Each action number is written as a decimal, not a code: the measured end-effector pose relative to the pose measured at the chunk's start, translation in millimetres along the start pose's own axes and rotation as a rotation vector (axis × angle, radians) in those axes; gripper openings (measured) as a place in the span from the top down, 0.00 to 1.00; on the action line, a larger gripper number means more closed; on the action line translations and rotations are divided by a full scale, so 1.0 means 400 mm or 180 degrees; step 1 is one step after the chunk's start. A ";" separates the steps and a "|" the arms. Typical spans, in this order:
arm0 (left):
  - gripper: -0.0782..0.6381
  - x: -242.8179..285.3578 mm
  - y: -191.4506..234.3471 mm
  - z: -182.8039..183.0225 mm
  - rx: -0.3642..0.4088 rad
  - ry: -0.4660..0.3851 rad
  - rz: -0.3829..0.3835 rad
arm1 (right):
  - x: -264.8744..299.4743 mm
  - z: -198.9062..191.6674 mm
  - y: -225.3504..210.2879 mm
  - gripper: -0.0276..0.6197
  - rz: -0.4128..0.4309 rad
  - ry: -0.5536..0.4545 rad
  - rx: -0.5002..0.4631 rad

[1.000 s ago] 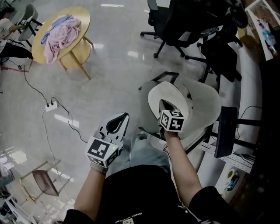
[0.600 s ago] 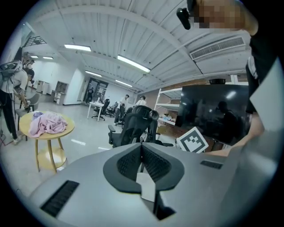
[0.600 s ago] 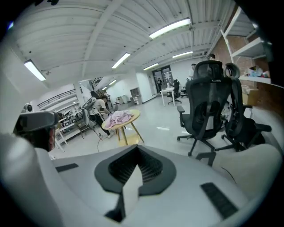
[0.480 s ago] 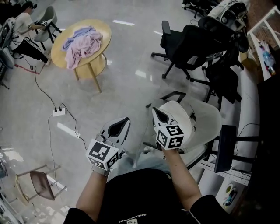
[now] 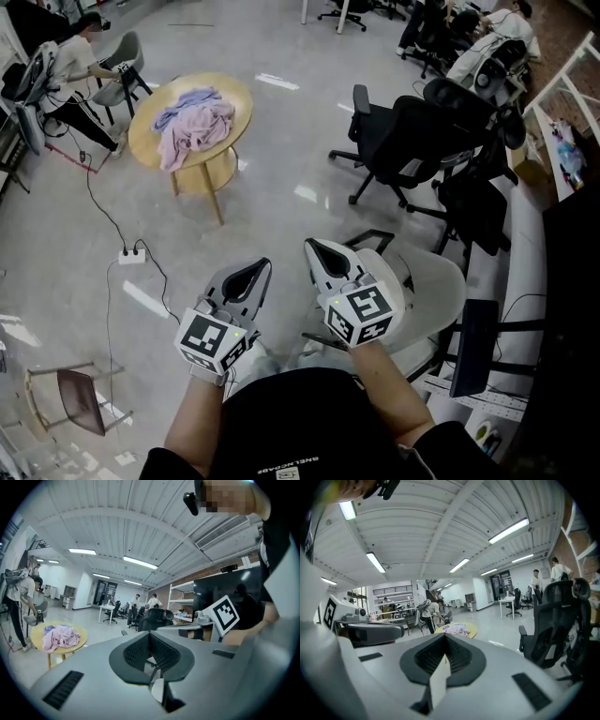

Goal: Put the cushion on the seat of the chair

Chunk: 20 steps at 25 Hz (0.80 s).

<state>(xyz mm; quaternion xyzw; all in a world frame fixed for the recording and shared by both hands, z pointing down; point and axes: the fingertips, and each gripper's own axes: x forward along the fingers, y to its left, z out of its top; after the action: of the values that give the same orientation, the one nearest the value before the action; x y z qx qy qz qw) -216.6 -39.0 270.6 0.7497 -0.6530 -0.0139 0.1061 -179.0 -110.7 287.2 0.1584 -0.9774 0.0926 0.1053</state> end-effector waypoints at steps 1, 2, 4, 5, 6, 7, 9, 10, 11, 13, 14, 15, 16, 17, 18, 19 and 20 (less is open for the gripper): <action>0.87 -0.001 0.001 0.011 0.0024 -0.0027 0.0017 | -0.001 0.021 0.006 0.95 0.0036 -0.0047 -0.0036; 0.87 -0.004 0.000 0.021 0.0043 -0.0050 0.0032 | -0.003 0.039 0.011 0.95 0.0067 -0.0093 -0.0061; 0.87 -0.011 0.002 0.038 0.0078 -0.0086 0.0067 | -0.006 0.067 0.020 0.95 0.0122 -0.0168 -0.0090; 0.87 -0.015 0.004 0.045 0.0094 -0.0101 0.0088 | -0.006 0.077 0.025 0.95 0.0147 -0.0196 -0.0097; 0.87 -0.018 0.008 0.051 0.0106 -0.0117 0.0109 | -0.007 0.084 0.029 0.95 0.0171 -0.0215 -0.0103; 0.87 -0.020 0.011 0.057 0.0111 -0.0135 0.0128 | -0.007 0.089 0.033 0.95 0.0194 -0.0228 -0.0109; 0.87 -0.024 0.018 0.069 0.0111 -0.0173 0.0159 | -0.007 0.099 0.041 0.95 0.0238 -0.0248 -0.0122; 0.87 -0.026 0.020 0.075 0.0113 -0.0191 0.0170 | -0.008 0.104 0.046 0.95 0.0259 -0.0263 -0.0126; 0.87 -0.028 0.021 0.082 0.0119 -0.0207 0.0179 | -0.010 0.111 0.050 0.95 0.0278 -0.0282 -0.0130; 0.87 -0.029 0.020 0.094 0.0146 -0.0230 0.0198 | -0.016 0.126 0.053 0.95 0.0305 -0.0329 -0.0136; 0.87 -0.028 0.019 0.098 0.0162 -0.0234 0.0205 | -0.018 0.133 0.053 0.95 0.0313 -0.0352 -0.0134; 0.87 -0.027 0.018 0.101 0.0176 -0.0233 0.0211 | -0.019 0.139 0.051 0.95 0.0319 -0.0372 -0.0128; 0.87 -0.026 0.018 0.103 0.0187 -0.0232 0.0215 | -0.020 0.144 0.051 0.95 0.0325 -0.0388 -0.0121; 0.87 -0.027 0.018 0.104 0.0195 -0.0231 0.0220 | -0.020 0.147 0.051 0.95 0.0332 -0.0399 -0.0115; 0.87 -0.029 0.018 0.106 0.0202 -0.0233 0.0224 | -0.020 0.149 0.053 0.95 0.0339 -0.0405 -0.0115; 0.87 -0.032 0.019 0.108 0.0210 -0.0237 0.0228 | -0.020 0.150 0.055 0.95 0.0347 -0.0410 -0.0123; 0.87 -0.034 0.020 0.111 0.0218 -0.0242 0.0232 | -0.020 0.152 0.058 0.95 0.0358 -0.0417 -0.0135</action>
<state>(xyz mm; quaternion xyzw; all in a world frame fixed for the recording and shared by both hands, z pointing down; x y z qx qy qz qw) -233.3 -33.0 227.1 0.7275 -0.6836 -0.0161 0.0559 -190.1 -99.6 223.5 0.1067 -0.9913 0.0671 0.0391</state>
